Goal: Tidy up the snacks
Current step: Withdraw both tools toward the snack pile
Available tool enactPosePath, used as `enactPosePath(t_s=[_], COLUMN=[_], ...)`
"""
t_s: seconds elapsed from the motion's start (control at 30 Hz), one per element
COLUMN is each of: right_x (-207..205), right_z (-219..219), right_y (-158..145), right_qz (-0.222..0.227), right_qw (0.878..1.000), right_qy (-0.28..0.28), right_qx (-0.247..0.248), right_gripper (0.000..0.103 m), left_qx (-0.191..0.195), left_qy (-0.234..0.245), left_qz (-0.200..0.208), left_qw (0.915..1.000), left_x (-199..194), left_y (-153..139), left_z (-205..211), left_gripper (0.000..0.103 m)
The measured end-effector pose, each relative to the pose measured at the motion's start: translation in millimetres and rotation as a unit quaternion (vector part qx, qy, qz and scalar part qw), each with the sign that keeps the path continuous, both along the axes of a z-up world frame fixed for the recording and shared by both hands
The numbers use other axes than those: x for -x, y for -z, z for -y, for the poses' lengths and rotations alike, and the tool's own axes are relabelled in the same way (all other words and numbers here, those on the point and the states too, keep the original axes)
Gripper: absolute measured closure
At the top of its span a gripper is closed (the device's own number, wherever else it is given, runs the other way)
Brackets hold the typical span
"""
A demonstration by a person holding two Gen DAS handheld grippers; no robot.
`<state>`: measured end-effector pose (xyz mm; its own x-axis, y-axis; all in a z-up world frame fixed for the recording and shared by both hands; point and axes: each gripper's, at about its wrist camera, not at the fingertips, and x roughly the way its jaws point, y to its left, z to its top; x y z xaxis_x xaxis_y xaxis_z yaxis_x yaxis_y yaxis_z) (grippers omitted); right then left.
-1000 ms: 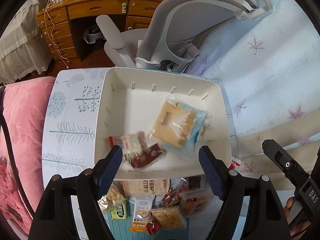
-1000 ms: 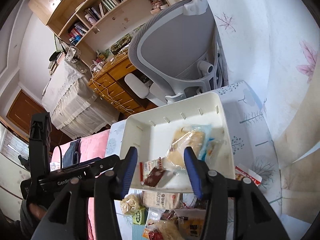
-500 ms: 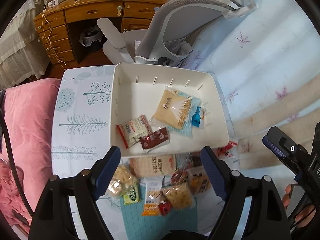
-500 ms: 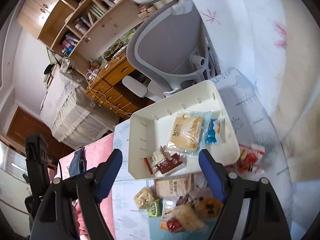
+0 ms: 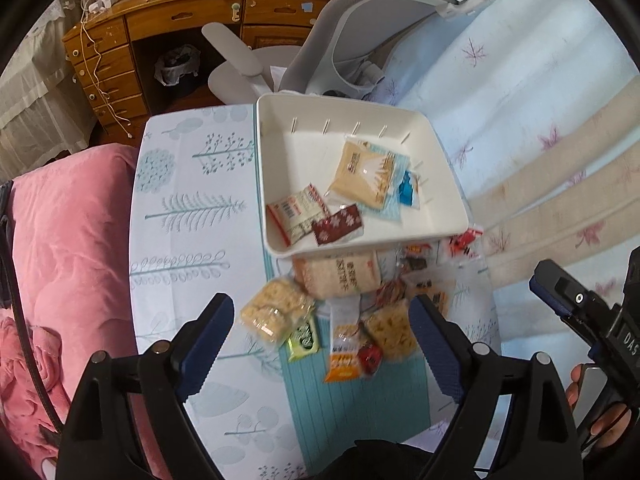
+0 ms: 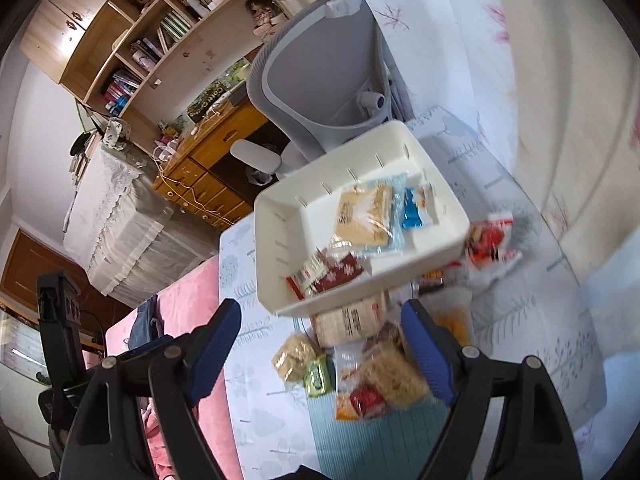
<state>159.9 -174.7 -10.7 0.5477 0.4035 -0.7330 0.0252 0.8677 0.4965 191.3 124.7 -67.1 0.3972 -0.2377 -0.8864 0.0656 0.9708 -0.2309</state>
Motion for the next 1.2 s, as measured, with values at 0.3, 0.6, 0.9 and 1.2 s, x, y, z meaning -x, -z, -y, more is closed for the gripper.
enactPosePath(t_s=[0.3, 0.6, 0.9, 1.2], right_x=[43.5, 67.5, 68.8, 55.6], right_z=[-19.5, -31.2, -33.1, -20.3], right_y=[31.4, 77.5, 126.7, 170.0], right_qz=[-0.027, -0.081, -0.148, -0.216], right_qw=[0.999, 0.996, 0.986, 0.966], right_qy=[0.026, 0.045, 0.057, 0.081], right_qx=[0.006, -0.016, -0.053, -0.117], right_gripper=[0.020, 0.020, 0.020, 0.020], left_qx=[-0.014, -0.030, -0.055, -0.075], left_qy=[0.025, 0.055, 0.090, 0.095], left_qz=[-0.019, -0.022, -0.005, -0.010], left_qw=[0.9994, 0.9978, 0.9944, 0.9926], left_x=[17.2, 16.6, 0.6, -18.7], left_y=[28.4, 64.9, 98.9, 132.8], left_z=[-18.0, -19.4, -6.4, 7.6], left_gripper=[0.015, 0.015, 0.015, 0.015])
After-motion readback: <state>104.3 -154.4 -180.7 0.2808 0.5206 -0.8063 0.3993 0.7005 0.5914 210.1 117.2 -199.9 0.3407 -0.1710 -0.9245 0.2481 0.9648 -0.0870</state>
